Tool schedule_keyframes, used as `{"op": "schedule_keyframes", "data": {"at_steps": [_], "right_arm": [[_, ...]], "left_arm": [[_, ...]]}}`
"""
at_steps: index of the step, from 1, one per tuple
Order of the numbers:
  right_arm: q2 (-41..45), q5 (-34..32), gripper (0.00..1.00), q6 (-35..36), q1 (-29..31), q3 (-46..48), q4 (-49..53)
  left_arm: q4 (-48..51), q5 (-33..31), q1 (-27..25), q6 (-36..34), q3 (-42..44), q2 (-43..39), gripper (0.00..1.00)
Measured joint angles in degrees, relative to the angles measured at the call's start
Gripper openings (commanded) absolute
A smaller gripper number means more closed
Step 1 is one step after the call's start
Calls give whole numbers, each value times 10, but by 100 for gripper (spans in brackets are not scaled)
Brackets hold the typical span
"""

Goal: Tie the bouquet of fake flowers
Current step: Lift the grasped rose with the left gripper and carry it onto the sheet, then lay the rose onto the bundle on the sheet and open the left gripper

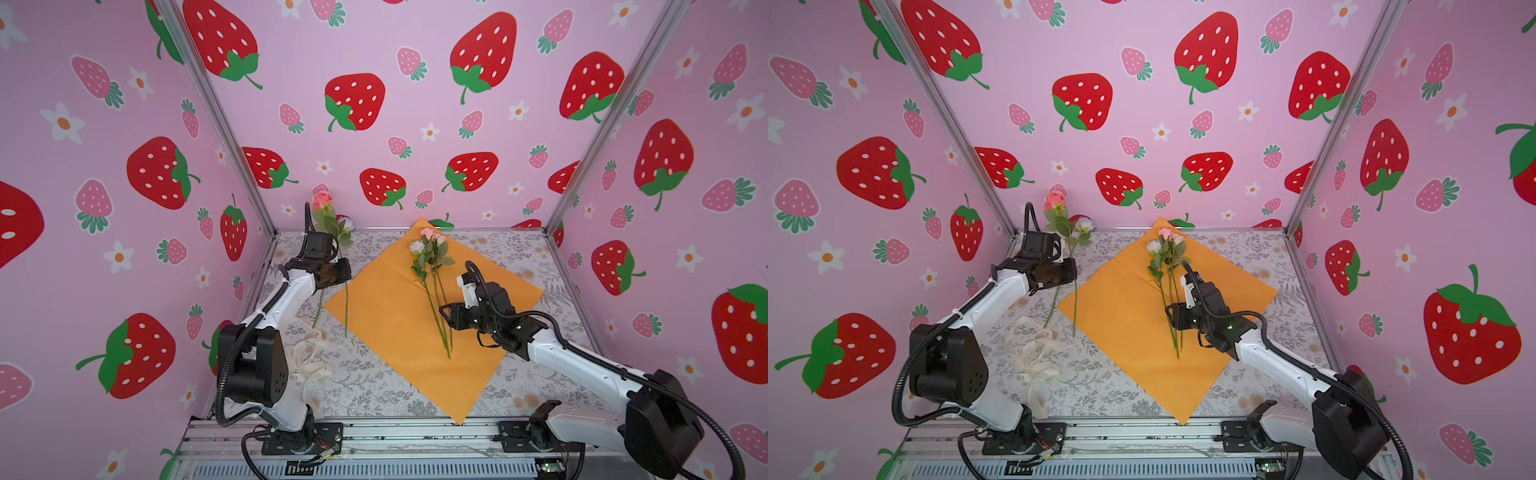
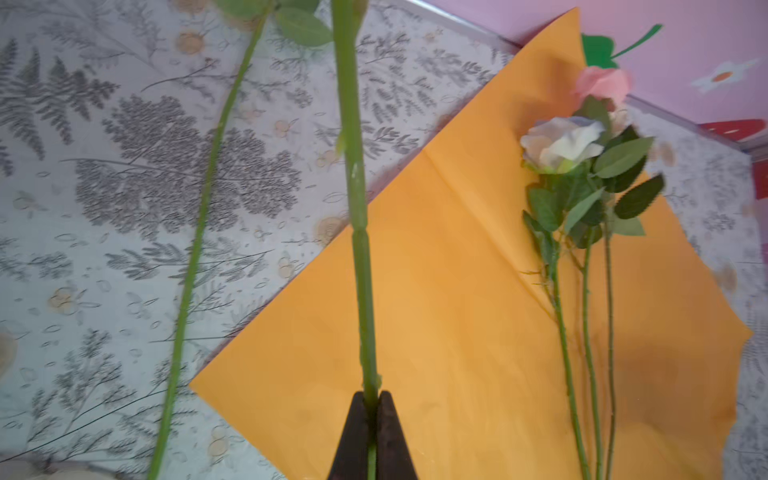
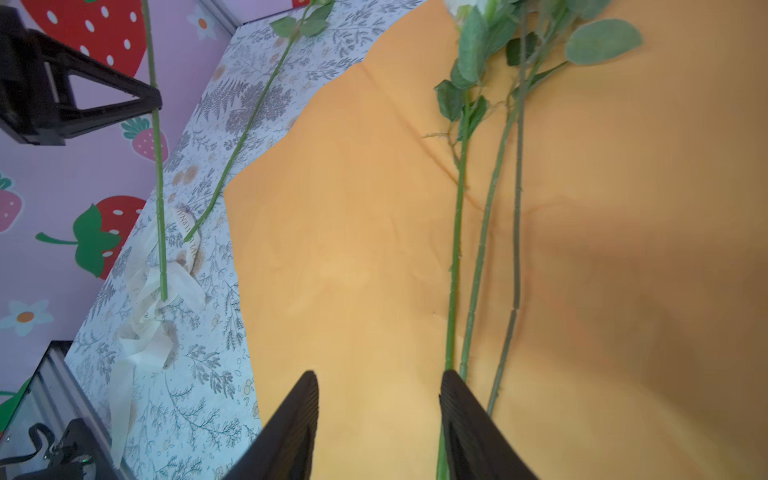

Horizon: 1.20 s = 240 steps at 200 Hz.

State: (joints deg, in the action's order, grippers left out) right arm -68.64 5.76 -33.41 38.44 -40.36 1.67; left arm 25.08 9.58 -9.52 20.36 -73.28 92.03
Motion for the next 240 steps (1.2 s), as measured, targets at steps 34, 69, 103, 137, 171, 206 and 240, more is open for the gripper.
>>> {"op": "schedule_keyframes", "data": {"at_steps": [34,69,103,137,171,206,240], "right_arm": [[43,6,51,-22,-76,41,7],[59,25,51,-30,-105,56,22],[67,42,51,-37,-105,69,23],[69,55,51,-45,-105,88,23],[69,64,51,-45,-105,88,23],[66,72,51,-45,-105,88,23],[61,75,51,-45,-105,88,22]], "left_arm": [[-59,23,-100,64,0,20,0],[-135,43,-202,142,0,102,0],[-163,51,-258,189,-21,182,0],[-170,57,-277,204,-79,228,0],[-177,64,-278,220,-139,270,0],[-173,72,-278,251,-164,314,0],[-167,74,-283,270,-163,325,0]]}}
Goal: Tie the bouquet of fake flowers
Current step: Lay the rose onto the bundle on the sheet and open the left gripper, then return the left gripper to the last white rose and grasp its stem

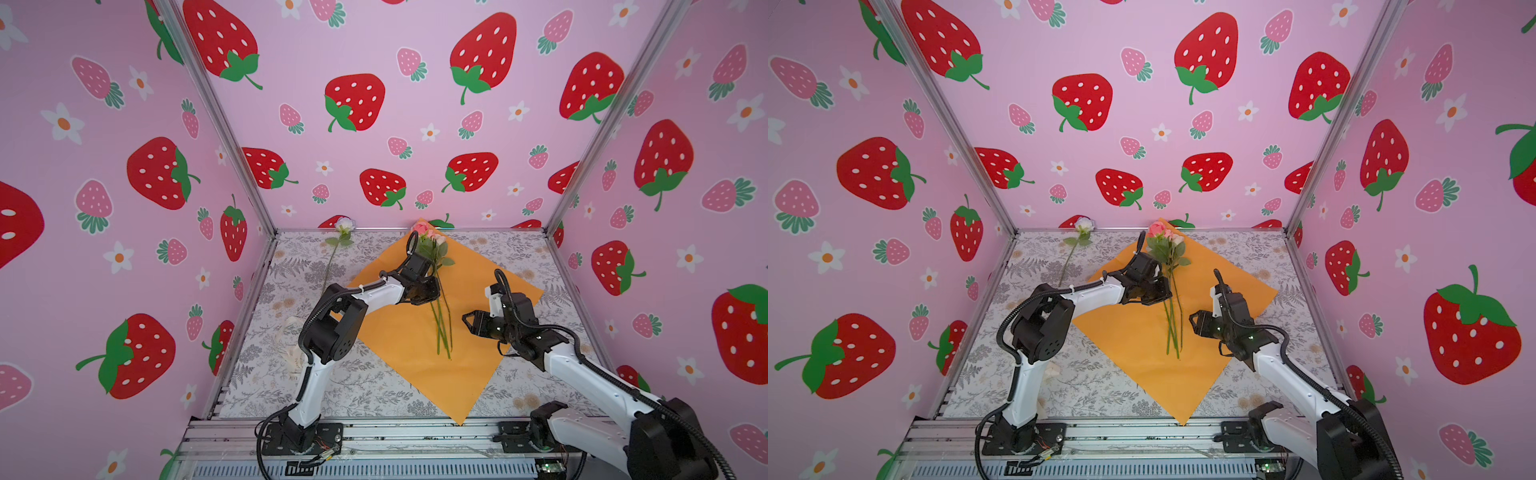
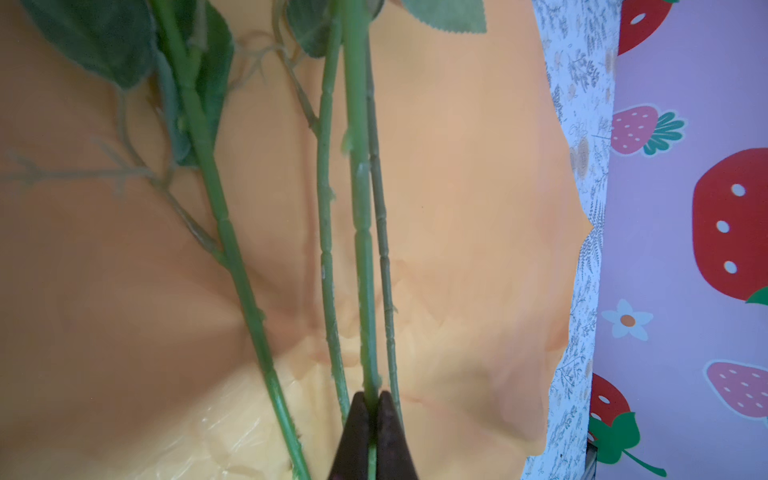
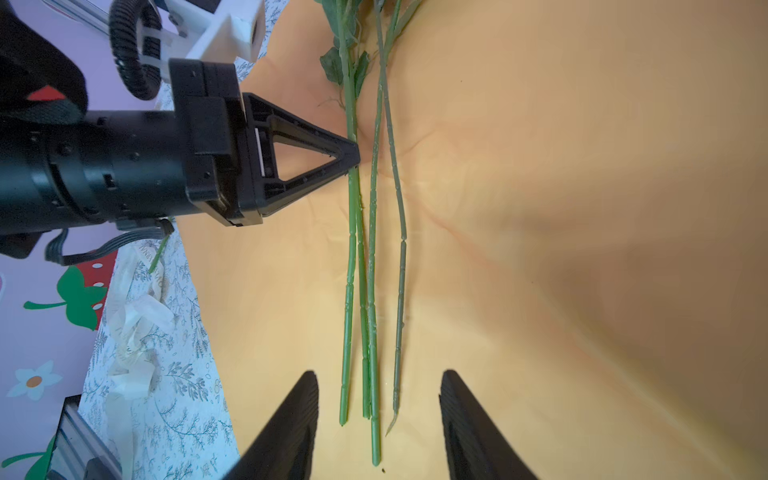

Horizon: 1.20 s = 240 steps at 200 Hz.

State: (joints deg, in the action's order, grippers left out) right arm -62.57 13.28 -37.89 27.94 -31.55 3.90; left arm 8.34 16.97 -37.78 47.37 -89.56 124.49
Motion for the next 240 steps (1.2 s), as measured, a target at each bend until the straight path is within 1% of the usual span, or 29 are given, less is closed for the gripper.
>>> {"op": "schedule_keyframes", "data": {"at_steps": [11,20,35,38,51,103,130,166,176,190,208,209,211,218,222,230,240], "right_arm": [[-3,2,51,0,0,0,0],[-7,4,51,0,0,0,0],[-13,6,51,0,0,0,0],[-14,7,51,0,0,0,0],[-16,8,51,0,0,0,0],[-16,9,51,0,0,0,0],[-16,10,51,0,0,0,0],[-17,44,51,2,0,0,-26],[-19,56,51,2,0,-1,-35],[-28,70,51,3,5,-8,-43],[-45,80,51,7,17,-27,-50],[-47,81,51,8,19,-29,-50],[-51,82,51,9,22,-33,-50],[-61,84,51,13,33,-47,-51],[-68,85,51,16,40,-55,-52],[-82,85,51,20,56,-71,-52],[-97,84,51,26,73,-92,-52]], "left_arm": [[0,1,-2,3,0,0,0],[2,1,-3,4,0,0,3],[7,2,-4,3,0,0,5],[8,2,-4,2,0,0,9],[15,3,-4,-6,0,0,18],[44,11,-4,-32,1,-7,37],[60,6,-4,-57,26,-64,45],[70,-17,14,-105,56,-162,48],[83,-26,29,-121,58,-179,48],[107,-36,72,-148,61,-197,48],[148,-49,155,-188,61,-199,47],[148,-49,155,-188,61,-199,47],[155,-51,173,-192,60,-197,48],[175,-63,208,-213,59,-191,48],[184,-71,222,-222,58,-188,48],[209,-85,263,-242,48,-176,48],[237,-97,301,-266,26,-157,48]]}}
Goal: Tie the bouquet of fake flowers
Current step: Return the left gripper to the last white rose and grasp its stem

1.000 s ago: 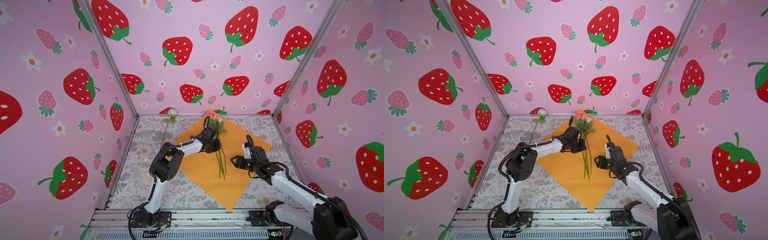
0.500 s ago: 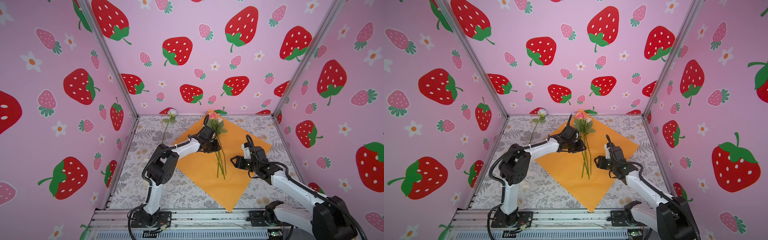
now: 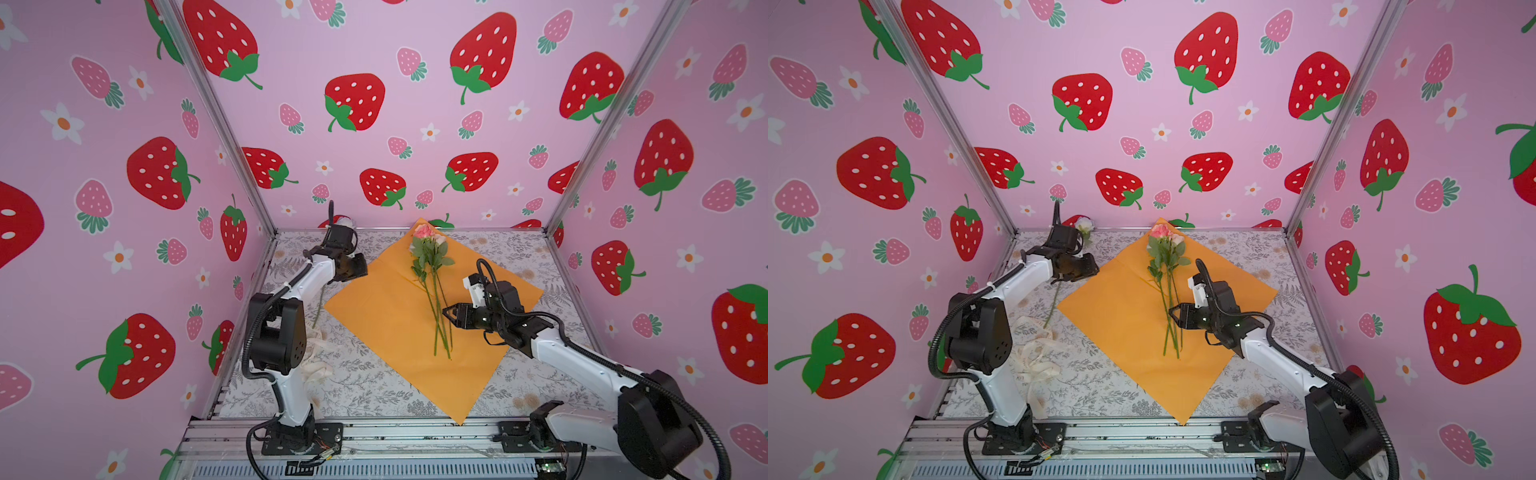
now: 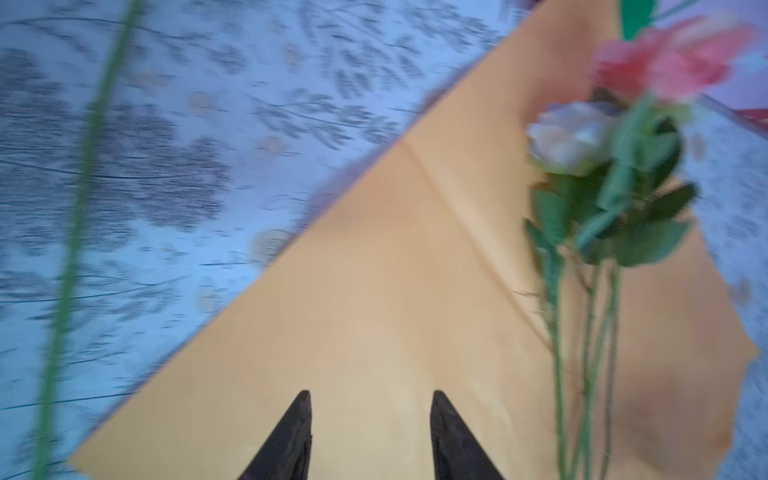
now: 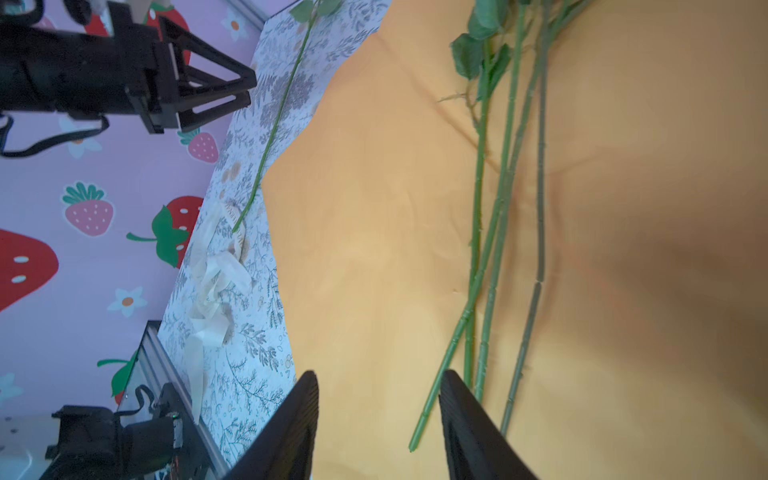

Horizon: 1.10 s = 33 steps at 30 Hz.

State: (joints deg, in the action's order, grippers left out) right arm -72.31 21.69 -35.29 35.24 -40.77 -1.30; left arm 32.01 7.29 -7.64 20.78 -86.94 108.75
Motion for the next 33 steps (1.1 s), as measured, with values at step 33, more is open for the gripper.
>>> {"op": "schedule_keyframes", "data": {"at_steps": [33], "right_arm": [[-266,-48,51,36,119,-223,-2]], "left_arm": [[205,-28,108,-185,-443,368,39]]}}
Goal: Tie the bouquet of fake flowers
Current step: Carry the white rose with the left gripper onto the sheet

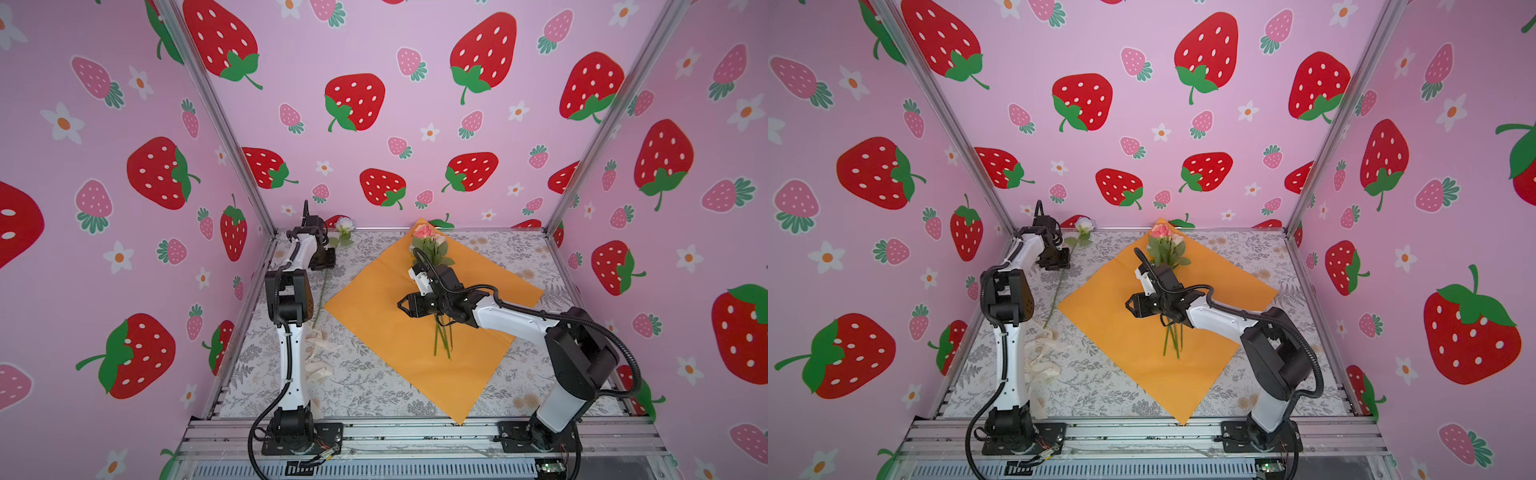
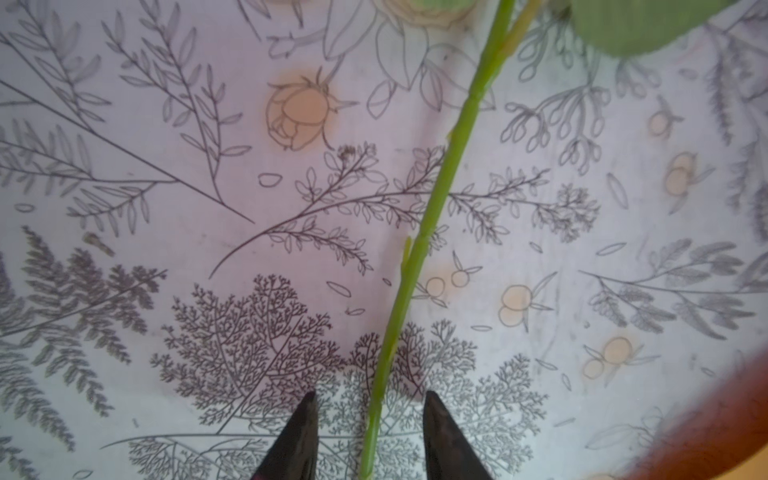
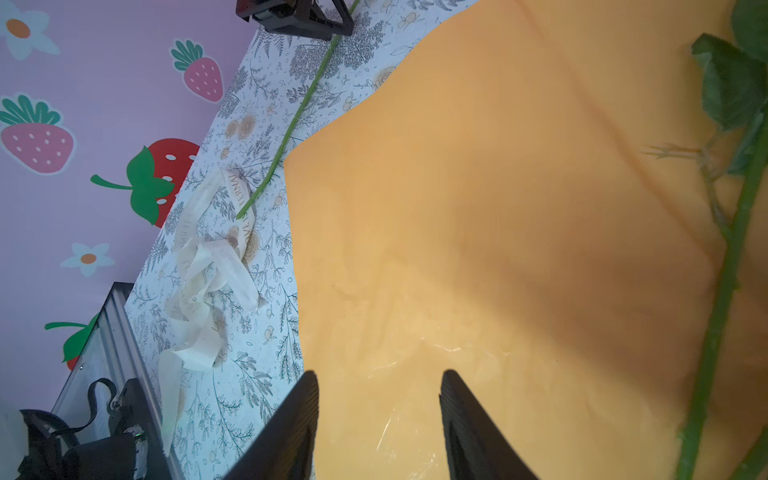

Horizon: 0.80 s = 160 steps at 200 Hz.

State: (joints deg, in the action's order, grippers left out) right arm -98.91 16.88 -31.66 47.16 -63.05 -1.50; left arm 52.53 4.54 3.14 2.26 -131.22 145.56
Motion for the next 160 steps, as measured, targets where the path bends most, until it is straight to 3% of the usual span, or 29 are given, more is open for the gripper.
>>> {"op": "schedule_keyframes", "data": {"at_steps": [19,32,53,76,82,125,160], "right_arm": [[-2,0,51,1,0,0,1],[-2,0,51,2,1,0,1],[-2,-3,51,4,1,0,5],[1,-12,51,5,2,1,9],[4,-16,51,6,2,3,12],[81,-61,51,7,1,50,23],[186,-114,51,-25,-22,129,24]], "left_arm": [[4,-2,0,-6,-16,9,33],[5,-5,0,-7,-19,12,21],[10,-6,0,-9,-20,12,10],[16,-4,0,-10,-20,12,7],[17,-3,-1,-10,-20,11,0],[33,6,-9,-8,0,-10,0],[16,74,-24,39,94,-127,0]]}}
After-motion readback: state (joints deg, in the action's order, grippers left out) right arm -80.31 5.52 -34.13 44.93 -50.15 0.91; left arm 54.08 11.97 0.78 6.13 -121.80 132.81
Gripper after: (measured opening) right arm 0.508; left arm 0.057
